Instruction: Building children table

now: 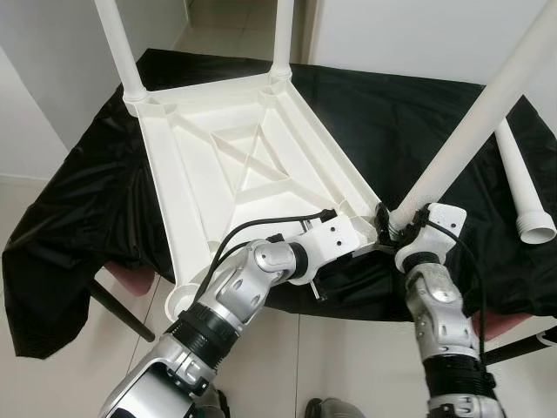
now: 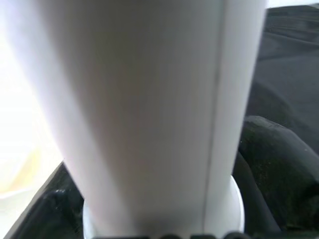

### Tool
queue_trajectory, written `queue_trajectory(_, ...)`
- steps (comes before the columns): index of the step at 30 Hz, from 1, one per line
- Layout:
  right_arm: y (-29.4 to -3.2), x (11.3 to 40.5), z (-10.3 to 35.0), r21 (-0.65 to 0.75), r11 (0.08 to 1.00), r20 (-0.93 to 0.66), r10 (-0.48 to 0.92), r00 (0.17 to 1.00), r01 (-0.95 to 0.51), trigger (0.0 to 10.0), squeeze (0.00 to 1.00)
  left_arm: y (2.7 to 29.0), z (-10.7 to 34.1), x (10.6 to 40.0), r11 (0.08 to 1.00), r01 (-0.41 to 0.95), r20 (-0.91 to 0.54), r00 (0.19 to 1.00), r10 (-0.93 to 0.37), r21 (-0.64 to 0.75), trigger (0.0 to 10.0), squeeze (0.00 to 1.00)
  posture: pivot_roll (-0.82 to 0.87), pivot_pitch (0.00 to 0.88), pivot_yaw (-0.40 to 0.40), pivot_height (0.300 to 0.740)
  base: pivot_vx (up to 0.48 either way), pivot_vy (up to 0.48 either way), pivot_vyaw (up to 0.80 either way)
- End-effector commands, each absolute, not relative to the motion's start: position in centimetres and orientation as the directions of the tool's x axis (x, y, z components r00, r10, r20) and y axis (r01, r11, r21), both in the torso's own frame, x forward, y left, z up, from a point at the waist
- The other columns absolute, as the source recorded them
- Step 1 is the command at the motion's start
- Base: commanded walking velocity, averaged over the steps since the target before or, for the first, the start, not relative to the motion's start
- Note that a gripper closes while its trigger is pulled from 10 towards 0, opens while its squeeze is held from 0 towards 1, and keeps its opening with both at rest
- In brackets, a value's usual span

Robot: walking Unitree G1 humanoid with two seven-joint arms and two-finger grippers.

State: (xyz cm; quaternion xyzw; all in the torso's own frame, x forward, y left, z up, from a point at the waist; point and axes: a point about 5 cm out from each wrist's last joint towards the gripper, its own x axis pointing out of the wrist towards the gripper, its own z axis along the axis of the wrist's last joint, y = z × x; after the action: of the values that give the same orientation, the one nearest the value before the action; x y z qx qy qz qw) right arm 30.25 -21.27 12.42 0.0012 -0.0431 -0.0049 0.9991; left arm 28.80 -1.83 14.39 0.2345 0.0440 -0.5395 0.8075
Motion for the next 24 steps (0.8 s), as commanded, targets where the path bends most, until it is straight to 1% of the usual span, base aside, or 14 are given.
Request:
queue_trajectory(1,-22.0,30.2,12.3,0.013,1.000,0.084,0.026,0.996,-0.027,10.0,0.00,-2.5,16.5,28.6,0.317,0.868,-0.230,0.422,-0.877,0.383,10.0,0.00,0.01,0.031,-0.012,0.740,0.000,0.000,0.00)
queue_trajectory(3,-22.3,30.1,12.8,-0.006,0.992,0.117,0.125,0.985,-0.125,10.0,0.00,-2.5,16.5,28.6,0.315,0.868,-0.230,0.421,-0.878,0.384,10.0,0.00,0.01,0.028,-0.008,0.740,0.000,0.000,0.00)
queue_trajectory(4,-22.3,30.1,12.8,-0.006,0.992,0.117,0.125,0.985,-0.125,10.0,0.00,-2.5,16.5,28.6,0.315,0.868,-0.230,0.421,-0.878,0.384,10.0,0.00,0.01,0.028,-0.008,0.740,0.000,0.000,0.00)
queue_trajectory(6,-22.6,29.9,13.2,0.003,0.981,0.136,0.189,0.972,-0.192,10.0,0.00,-2.5,16.5,28.6,0.314,0.868,-0.230,0.420,-0.878,0.384,10.0,0.00,0.01,0.028,-0.008,0.740,0.000,0.000,0.00)
queue_trajectory(7,-22.6,29.9,13.2,0.003,0.981,0.136,0.189,0.972,-0.192,10.0,0.00,-2.5,16.5,28.6,0.314,0.868,-0.230,0.420,-0.878,0.384,10.0,0.00,0.01,0.028,-0.008,0.740,0.000,0.000,0.00)
queue_trajectory(9,-23.6,30.1,13.4,-0.027,0.968,0.123,0.250,0.961,-0.248,10.0,0.00,-2.5,16.5,28.6,0.311,0.868,-0.230,0.417,-0.879,0.386,10.0,0.00,0.00,0.025,-0.004,0.740,0.000,0.000,0.00)
queue_trajectory(10,-23.6,30.1,13.4,-0.027,0.968,0.123,0.250,0.961,-0.248,10.0,0.00,-2.5,16.5,28.6,0.311,0.868,-0.230,0.417,-0.879,0.386,10.0,0.00,0.00,0.025,-0.004,0.740,0.000,0.000,0.00)
queue_trajectory(12,-24.4,30.3,13.3,-0.065,0.957,0.091,0.289,0.953,-0.284,10.0,0.00,-2.5,16.6,28.6,0.308,0.869,-0.230,0.415,-0.880,0.388,10.0,0.00,0.00,0.023,-0.004,0.740,0.000,0.000,0.00)
queue_trajectory(15,-24.6,30.3,13.0,-0.080,0.952,0.074,0.302,0.950,-0.297,10.0,0.00,-2.5,16.6,28.6,0.308,0.868,-0.230,0.415,-0.880,0.389,10.0,0.00,0.01,0.023,-0.002,0.740,0.000,0.000,0.00)
queue_trajectory(16,-25.1,30.3,12.3,-0.104,0.940,0.031,0.331,0.943,-0.326,10.0,0.00,-2.5,16.7,28.6,0.307,0.868,-0.229,0.414,-0.881,0.389,10.0,0.00,0.01,0.024,-0.001,0.740,0.000,0.000,0.00)
queue_trajectory(24,-25.9,29.9,10.4,-0.116,0.929,-0.060,0.347,0.936,-0.352,10.0,0.00,-2.5,16.7,28.6,0.307,0.869,-0.230,0.415,-0.881,0.389,10.0,0.00,0.01,0.028,-0.001,0.740,0.000,0.000,0.00)
